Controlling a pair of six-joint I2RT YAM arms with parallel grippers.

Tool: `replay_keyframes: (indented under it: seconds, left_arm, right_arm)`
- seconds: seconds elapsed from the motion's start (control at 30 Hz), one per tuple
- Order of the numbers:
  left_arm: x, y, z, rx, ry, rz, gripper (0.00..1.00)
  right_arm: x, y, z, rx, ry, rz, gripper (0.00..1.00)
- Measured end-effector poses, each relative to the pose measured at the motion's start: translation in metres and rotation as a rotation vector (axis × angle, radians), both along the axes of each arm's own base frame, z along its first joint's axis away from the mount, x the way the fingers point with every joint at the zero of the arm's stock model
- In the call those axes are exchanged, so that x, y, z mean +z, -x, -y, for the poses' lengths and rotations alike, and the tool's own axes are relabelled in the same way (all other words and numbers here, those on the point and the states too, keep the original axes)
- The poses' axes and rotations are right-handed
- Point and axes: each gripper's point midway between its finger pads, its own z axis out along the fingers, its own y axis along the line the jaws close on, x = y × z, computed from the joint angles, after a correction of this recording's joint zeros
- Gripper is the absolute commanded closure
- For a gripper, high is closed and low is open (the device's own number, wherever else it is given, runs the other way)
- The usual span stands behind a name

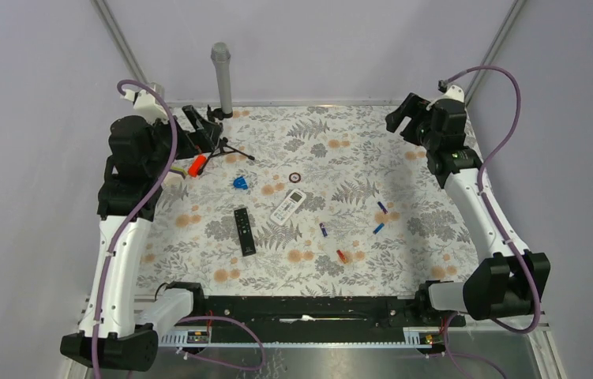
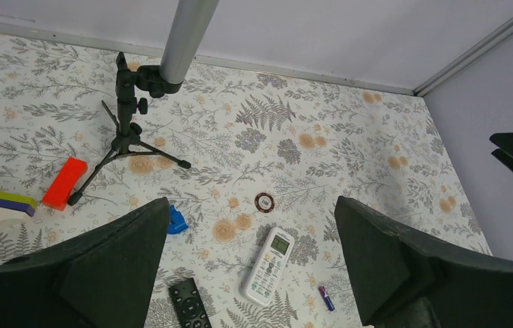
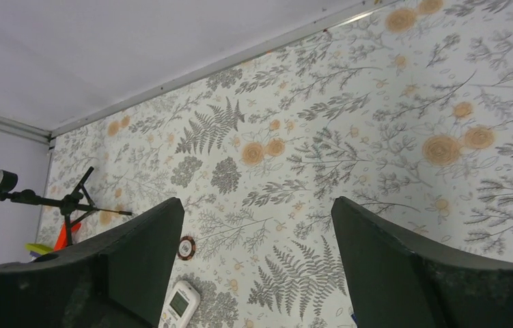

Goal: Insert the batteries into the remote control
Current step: Pick up the remote control from the center of the board.

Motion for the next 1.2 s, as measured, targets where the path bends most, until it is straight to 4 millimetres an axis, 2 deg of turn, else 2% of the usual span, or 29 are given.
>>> replay_keyframes:
  seconds: [0.07,0.13,0.33,0.47,0.6,0.73,0.8,0.9,1.0,1.07,1.2]
  left_arm:
    - [-0.001,-0.003,-0.001,0.011,0.012,-0.008,0.01]
    - [-0.005,-0.006,-0.002,0.023,0.021,-0.024,0.01]
    - [-0.017,-0.025,-0.003,0.03,0.057,-0.091,0.01]
    - [-0.035,-0.032,-0.011,0.062,0.071,-0.123,0.01]
    - [-0.063,-0.029,-0.015,0.09,0.079,-0.186,0.01]
    - [-0.115,-0.026,-0.012,0.121,0.126,-0.323,0.01]
    - [-0.159,-0.021,-0.007,0.151,0.138,-0.43,0.01]
    - [-0.221,-0.005,0.014,0.15,0.113,-0.596,0.01]
    - [-0.271,0.011,0.037,0.131,0.066,-0.746,0.02]
    - [-0.294,0.017,0.042,0.152,0.029,-0.811,0.03]
    - [-0.314,0.027,0.039,0.224,-0.033,-0.852,0.05]
  right_arm:
    - [-0.007,-0.001,-0.004,0.014,-0.017,-0.019,0.09]
    - [-0.015,-0.003,-0.008,0.029,-0.028,-0.035,0.01]
    - [-0.04,-0.005,-0.015,0.059,-0.05,-0.095,0.0]
    - [-0.052,-0.005,-0.016,0.051,-0.07,-0.105,0.0]
    - [-0.064,-0.005,-0.017,0.035,-0.101,-0.131,0.0]
    - [-0.084,-0.007,-0.021,0.038,-0.122,-0.204,0.0]
    - [-0.096,-0.005,-0.024,0.041,-0.137,-0.247,0.0]
    - [-0.108,0.001,-0.028,0.044,-0.171,-0.291,0.0]
    - [-0.114,0.006,-0.032,0.045,-0.201,-0.329,0.01]
    - [-0.12,0.01,-0.034,0.05,-0.216,-0.352,0.01]
    - [-0.139,0.024,-0.037,0.051,-0.236,-0.42,0.02]
